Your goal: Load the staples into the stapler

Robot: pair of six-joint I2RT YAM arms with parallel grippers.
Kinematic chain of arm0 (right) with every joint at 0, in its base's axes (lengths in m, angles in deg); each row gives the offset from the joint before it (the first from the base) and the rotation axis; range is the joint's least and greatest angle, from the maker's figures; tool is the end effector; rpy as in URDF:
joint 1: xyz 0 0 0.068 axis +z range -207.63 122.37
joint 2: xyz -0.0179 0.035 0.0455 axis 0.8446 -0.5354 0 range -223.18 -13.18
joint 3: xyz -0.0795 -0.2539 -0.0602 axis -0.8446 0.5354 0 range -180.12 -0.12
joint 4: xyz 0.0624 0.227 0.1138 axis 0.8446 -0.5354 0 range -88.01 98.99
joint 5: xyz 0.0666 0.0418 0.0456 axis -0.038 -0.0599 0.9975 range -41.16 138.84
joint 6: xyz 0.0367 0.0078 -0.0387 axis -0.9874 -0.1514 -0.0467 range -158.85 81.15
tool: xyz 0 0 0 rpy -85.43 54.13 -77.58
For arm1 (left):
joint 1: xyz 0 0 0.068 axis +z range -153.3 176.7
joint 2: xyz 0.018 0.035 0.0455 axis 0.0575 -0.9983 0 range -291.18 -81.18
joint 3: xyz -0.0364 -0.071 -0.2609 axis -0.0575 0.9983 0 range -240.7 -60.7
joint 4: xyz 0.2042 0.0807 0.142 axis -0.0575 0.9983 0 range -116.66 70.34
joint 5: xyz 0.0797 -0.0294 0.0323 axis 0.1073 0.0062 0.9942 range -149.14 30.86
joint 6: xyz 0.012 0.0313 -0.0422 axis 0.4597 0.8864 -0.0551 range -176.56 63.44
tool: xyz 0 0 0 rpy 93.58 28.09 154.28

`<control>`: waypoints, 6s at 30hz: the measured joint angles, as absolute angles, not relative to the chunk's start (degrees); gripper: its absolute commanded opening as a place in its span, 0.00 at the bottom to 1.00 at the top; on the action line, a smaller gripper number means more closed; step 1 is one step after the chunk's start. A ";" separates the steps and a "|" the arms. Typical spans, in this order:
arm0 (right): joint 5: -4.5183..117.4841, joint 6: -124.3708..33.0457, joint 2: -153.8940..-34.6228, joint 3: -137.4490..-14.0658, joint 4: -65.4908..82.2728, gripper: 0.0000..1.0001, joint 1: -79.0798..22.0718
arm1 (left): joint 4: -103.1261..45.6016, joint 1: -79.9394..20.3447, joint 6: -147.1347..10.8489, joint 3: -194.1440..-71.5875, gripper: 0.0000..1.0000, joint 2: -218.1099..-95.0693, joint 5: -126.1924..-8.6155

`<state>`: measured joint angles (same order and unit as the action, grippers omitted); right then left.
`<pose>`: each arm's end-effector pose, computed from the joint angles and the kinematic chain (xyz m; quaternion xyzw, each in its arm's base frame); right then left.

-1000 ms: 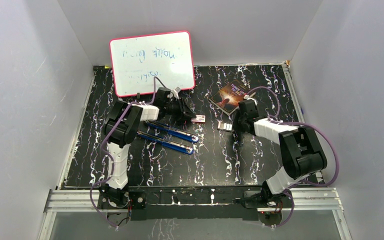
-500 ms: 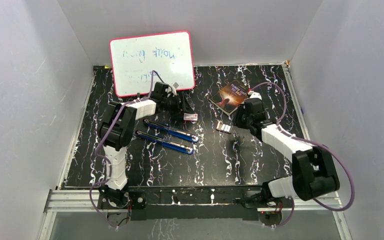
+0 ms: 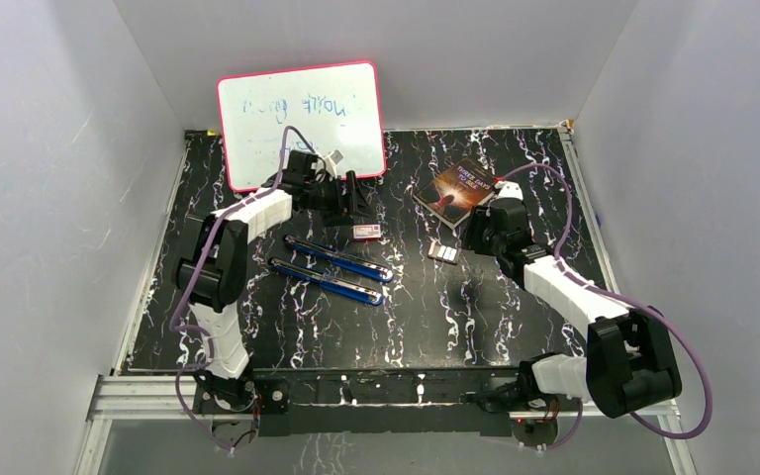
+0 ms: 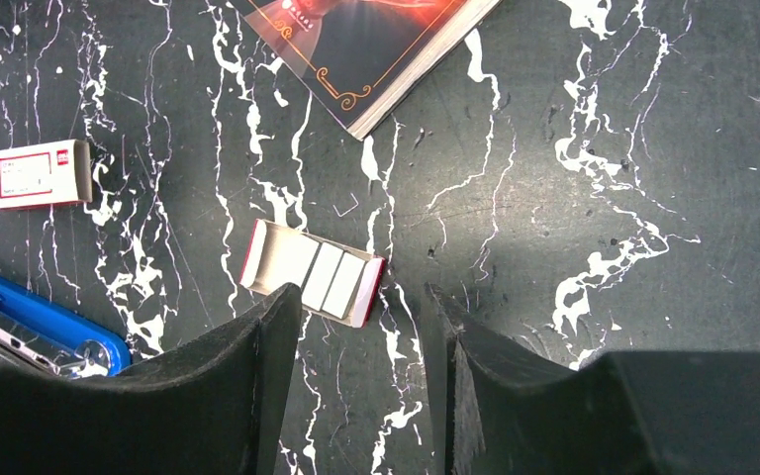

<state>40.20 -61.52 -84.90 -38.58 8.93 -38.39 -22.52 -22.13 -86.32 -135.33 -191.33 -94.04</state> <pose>0.2531 0.0827 0.2199 0.0620 0.8762 0.1074 0.4657 0.3953 -0.1563 0.2021 0.0448 0.8716 -0.4143 0.2582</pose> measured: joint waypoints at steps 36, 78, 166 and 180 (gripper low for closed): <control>38.60 -69.98 -88.99 -41.44 -1.47 0.49 -30.36 | -11.65 -20.27 -71.37 -134.89 0.80 -181.04 -64.03; 35.76 -57.04 -96.22 -45.23 2.57 0.34 -30.63 | -11.65 -20.27 -70.45 -134.85 0.77 -181.04 -63.15; 36.18 -61.13 -112.05 -57.99 -0.77 0.31 -26.04 | -11.65 -20.27 -70.48 -134.23 0.77 -181.04 -64.09; 33.01 -61.15 -112.05 -57.99 -1.67 0.31 -25.84 | -11.63 -20.27 -70.48 -134.23 0.77 -181.04 -64.25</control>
<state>33.01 -61.15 -112.05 -57.99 -1.67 -25.84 -11.63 -20.27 -70.48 -134.23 -181.04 -64.25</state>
